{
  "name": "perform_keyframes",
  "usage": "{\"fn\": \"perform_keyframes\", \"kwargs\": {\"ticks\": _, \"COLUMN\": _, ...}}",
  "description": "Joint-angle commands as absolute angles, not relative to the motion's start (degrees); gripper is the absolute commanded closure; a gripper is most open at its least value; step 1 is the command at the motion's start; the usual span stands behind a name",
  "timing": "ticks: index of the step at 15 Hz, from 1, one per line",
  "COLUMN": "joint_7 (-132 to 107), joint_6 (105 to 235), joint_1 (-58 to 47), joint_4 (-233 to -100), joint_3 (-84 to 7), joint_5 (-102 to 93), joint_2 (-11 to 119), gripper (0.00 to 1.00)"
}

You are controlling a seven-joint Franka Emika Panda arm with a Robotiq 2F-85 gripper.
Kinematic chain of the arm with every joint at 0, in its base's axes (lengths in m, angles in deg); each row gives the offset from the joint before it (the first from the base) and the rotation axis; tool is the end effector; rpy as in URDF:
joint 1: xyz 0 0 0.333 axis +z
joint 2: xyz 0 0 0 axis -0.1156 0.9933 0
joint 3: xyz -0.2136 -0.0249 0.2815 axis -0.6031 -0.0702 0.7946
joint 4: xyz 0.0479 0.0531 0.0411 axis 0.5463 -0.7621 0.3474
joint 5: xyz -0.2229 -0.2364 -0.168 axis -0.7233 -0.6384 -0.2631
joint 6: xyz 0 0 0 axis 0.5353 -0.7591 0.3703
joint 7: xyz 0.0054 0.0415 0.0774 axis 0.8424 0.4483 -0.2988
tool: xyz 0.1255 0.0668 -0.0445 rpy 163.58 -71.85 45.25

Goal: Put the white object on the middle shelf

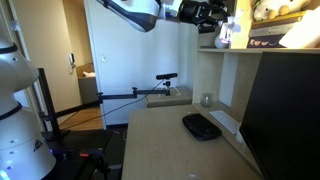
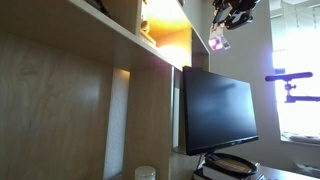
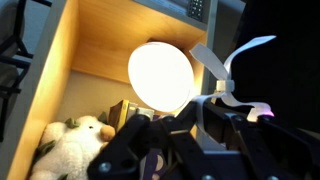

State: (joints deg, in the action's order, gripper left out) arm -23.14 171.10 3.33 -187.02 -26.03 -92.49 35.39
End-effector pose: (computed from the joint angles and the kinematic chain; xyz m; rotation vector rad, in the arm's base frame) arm 0.5713 0.1533 0.5814 1.3670 1.2365 0.5121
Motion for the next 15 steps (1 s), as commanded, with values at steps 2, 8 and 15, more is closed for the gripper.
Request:
{"fn": "perform_keyframes", "kwargs": {"ticks": 2, "joint_7": -29.4, "joint_6": 171.2, "joint_1": 2.9, "joint_4": -180.9, "joint_3": -26.0, "joint_5": -88.4, "joint_2": 39.8, "gripper": 0.97}}
{"fn": "perform_keyframes", "kwargs": {"ticks": 8, "joint_7": -35.3, "joint_6": 169.5, "joint_1": 2.4, "joint_4": -175.6, "joint_3": -26.4, "joint_5": -82.6, "joint_2": 45.6, "gripper": 0.97}}
{"fn": "perform_keyframes", "kwargs": {"ticks": 15, "joint_7": -38.5, "joint_6": 167.7, "joint_1": 2.8, "joint_4": -169.4, "joint_3": -26.3, "joint_5": -82.7, "joint_2": 49.0, "gripper": 0.97}}
